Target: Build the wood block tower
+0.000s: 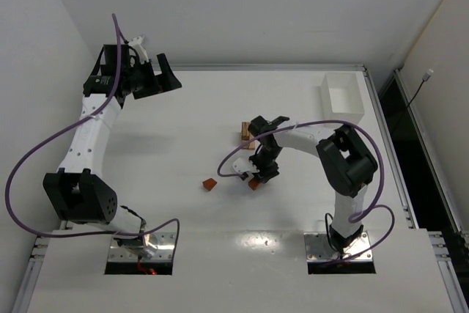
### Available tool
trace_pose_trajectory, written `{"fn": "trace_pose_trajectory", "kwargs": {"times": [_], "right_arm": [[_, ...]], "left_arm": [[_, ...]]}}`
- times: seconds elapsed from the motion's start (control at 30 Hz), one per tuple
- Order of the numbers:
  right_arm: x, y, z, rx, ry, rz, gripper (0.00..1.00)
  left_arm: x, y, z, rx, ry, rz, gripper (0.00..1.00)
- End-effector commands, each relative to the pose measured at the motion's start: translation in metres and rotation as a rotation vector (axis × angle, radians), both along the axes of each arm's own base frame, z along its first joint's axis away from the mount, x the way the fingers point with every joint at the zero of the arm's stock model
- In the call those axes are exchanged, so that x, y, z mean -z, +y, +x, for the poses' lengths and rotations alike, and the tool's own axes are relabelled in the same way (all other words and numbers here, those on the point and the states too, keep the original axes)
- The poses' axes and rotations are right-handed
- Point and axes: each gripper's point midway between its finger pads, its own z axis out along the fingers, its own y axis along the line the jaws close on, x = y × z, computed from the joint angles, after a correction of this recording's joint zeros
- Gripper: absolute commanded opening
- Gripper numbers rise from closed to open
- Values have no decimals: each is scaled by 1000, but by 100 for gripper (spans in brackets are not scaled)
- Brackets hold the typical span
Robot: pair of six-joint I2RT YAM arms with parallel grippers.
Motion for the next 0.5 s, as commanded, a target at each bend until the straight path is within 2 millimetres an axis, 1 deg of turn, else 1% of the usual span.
{"fn": "trace_pose_trajectory", "kwargs": {"times": [0.0, 0.03, 0.07, 0.13, 0.17, 0.23, 0.3, 0.33, 0.37, 0.4, 0.43, 0.47], "right_arm": [[-10, 7, 4, 4, -54, 17, 40], [-10, 9, 7, 4, -63, 23, 37], [-10, 8, 6, 12, -60, 21, 27], [-13, 10, 9, 20, -71, 30, 14], [-13, 11, 10, 41, -70, 31, 0], [-20, 16, 12, 74, -69, 53, 0], [-34, 21, 12, 131, -47, 87, 0], [-50, 28, 19, 164, -65, 121, 0], [-61, 33, 17, 250, -27, 131, 0], [-79, 40, 22, 296, -26, 161, 0], [-90, 44, 25, 346, -23, 175, 0], [-106, 47, 25, 466, 12, 186, 0]], "left_arm": [[-19, 3, 9, -10, -56, -12, 100], [-19, 3, 9, -10, -56, -12, 100], [-19, 3, 9, -10, -56, -12, 100], [-15, 3, 8, -10, -47, -12, 100], [-15, 3, 8, -10, -47, -12, 100], [-11, 3, 7, -10, -38, -12, 100], [-10, 6, 6, -26, -37, -1, 100], [-9, 5, 2, -28, -38, 8, 100], [-6, 3, -2, -40, -23, 14, 100], [2, 10, -5, -75, -7, 39, 100], [5, 8, -8, -79, -4, 50, 100], [4, 7, -15, -89, -4, 56, 100]]}}
